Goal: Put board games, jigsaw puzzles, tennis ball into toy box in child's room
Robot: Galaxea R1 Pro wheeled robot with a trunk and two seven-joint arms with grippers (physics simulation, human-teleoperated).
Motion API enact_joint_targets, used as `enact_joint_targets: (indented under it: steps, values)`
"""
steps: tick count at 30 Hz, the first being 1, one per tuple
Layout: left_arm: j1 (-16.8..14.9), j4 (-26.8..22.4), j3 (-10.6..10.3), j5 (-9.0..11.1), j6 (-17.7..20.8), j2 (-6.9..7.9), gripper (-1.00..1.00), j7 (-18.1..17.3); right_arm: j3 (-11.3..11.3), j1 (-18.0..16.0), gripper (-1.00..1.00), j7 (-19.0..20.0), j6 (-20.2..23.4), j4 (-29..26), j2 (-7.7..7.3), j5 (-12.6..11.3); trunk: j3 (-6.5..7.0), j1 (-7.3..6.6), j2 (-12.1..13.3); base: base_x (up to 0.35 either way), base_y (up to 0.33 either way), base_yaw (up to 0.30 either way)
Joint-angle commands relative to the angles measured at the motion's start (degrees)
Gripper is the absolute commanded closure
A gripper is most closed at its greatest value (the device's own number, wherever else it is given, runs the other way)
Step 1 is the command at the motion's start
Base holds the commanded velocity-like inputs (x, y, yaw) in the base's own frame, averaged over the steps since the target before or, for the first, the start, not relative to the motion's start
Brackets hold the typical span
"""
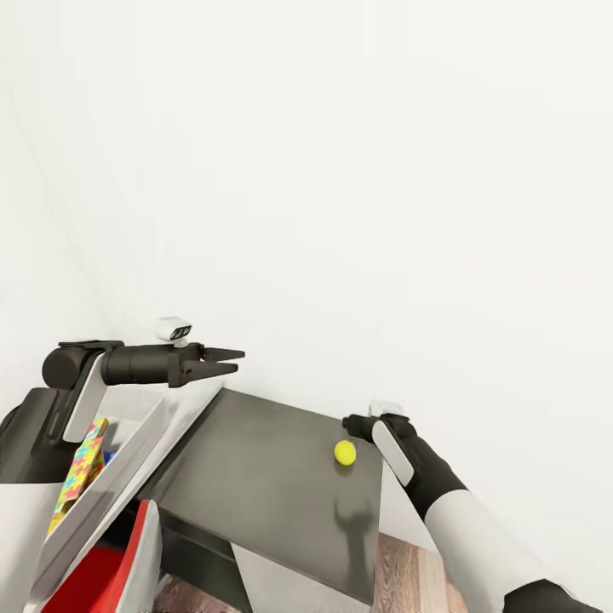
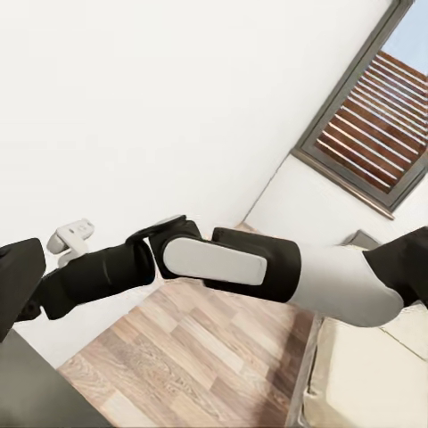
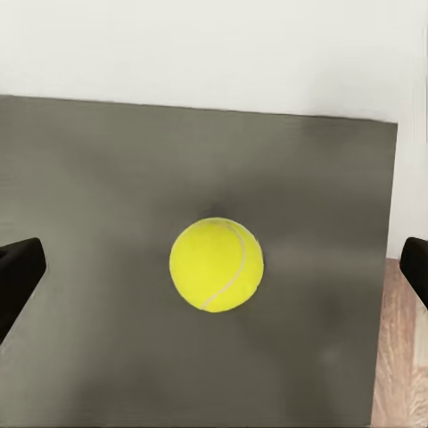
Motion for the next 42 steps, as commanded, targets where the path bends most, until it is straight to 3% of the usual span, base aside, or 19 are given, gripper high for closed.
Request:
enact_joint_targets:
  steps: [1,10,25,33,42]
  values:
    - [-0.1,0.0,0.0,0.2,0.6,0.05,-1.00,-0.1,0.2,-0.6,-1.00,-0.6,0.2,0.0,0.01,-0.6,-0.23,0.04,-0.1,0.000,0.000,0.000]
    - [-0.1,0.0,0.2,0.2,0.6,0.09,-1.00,0.0,0.2,-6.2,-1.00,-0.6,1.3,0.5,0.19,-0.8,-1.06,0.04,-0.1,0.000,0.000,0.000]
    - [-0.1,0.0,0.2,0.2,0.6,0.13,-1.00,0.0,0.4,-7.0,-1.00,-0.6,0.8,4.6,0.64,-0.5,-2.43,0.04,-0.1,0.000,0.011,0.000]
    - [-0.1,0.0,0.3,0.2,0.6,0.14,-1.00,-0.1,5.4,-7.0,-1.00,-0.7,0.5,4.9,0.80,-0.5,-3.16,0.04,-0.1,0.000,0.016,0.000]
    - [-0.1,0.0,0.3,0.2,0.6,0.17,-1.00,-0.1,6.5,-7.0,-1.00,-0.7,0.4,5.0,1.17,-0.6,-3.99,0.04,-0.1,0.000,0.001,0.000]
